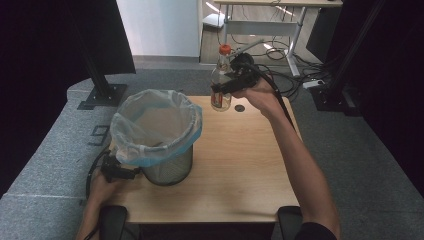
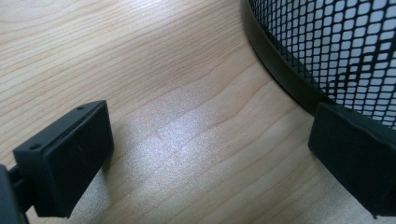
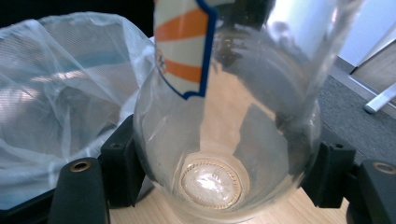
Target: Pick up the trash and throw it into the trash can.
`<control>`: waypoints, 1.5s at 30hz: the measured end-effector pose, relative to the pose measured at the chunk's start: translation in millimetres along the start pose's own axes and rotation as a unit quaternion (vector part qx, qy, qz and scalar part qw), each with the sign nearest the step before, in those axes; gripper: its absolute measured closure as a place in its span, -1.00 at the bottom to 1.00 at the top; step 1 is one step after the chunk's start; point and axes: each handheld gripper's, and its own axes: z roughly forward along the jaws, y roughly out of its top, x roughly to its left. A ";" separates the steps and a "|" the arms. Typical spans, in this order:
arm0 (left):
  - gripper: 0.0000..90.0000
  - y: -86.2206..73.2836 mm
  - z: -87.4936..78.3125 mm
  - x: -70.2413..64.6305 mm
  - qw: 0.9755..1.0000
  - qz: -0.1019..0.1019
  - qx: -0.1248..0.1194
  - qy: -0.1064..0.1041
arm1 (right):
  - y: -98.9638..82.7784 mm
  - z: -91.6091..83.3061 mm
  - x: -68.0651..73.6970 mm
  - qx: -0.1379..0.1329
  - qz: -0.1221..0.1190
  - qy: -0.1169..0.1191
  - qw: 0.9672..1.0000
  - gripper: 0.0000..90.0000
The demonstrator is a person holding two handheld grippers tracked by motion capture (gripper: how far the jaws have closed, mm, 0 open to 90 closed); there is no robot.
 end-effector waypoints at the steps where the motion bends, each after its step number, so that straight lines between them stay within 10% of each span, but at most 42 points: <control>1: -1.00 0.0 -0.1 0.1 1.000 0.001 0.000 0.001 | 2.4 0.4 1.5 0.000 -0.002 0.002 1.000 -0.38; 23: -1.00 0.0 -0.1 0.1 1.000 0.001 0.000 0.001 | 50.2 11.2 55.2 -0.016 -0.044 0.037 0.998 -0.38; 45: -1.00 0.0 -0.1 0.0 1.000 0.000 0.000 0.001 | 53.9 78.9 99.7 0.007 -0.074 0.079 0.994 -0.38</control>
